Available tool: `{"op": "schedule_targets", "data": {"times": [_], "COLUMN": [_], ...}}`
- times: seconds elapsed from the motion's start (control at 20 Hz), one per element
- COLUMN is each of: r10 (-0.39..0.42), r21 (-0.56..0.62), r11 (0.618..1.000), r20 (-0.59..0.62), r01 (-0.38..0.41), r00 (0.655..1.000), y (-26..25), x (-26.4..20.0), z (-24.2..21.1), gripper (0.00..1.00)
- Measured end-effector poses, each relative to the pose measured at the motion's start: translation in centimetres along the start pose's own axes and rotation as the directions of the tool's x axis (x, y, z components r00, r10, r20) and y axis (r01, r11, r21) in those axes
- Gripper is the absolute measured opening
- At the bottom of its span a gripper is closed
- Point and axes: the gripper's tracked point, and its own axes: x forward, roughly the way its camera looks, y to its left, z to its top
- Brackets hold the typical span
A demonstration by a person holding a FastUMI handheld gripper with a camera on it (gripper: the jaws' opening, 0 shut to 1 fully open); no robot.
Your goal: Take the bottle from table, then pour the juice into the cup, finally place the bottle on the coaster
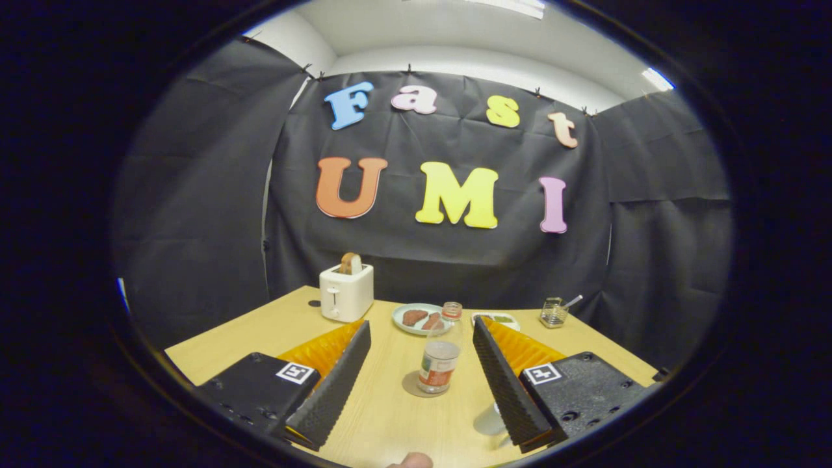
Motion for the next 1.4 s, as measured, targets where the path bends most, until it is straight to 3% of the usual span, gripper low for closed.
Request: {"op": "schedule_targets", "data": {"times": [0.2, 0.45, 0.95, 1.4], "r10": [-0.066, 0.004, 0.010, -0.028], "r21": [0.015, 0.051, 0.056, 0.094], "r11": [0.998, 0.999, 0.998, 0.995], "r20": [0.001, 0.035, 0.016, 0.009], "r01": [0.066, -0.006, -0.011, 0.027], "r00": [0.998, 0.999, 1.000, 1.000], "y": [-2.6, -2.3, -2.7, -5.2], "x": [-4.9, -9.0, -11.5, -12.1], "z": [3.5, 8.0, 11.3, 10.6], "gripper": [1.00, 1.00, 1.00, 1.00]}}
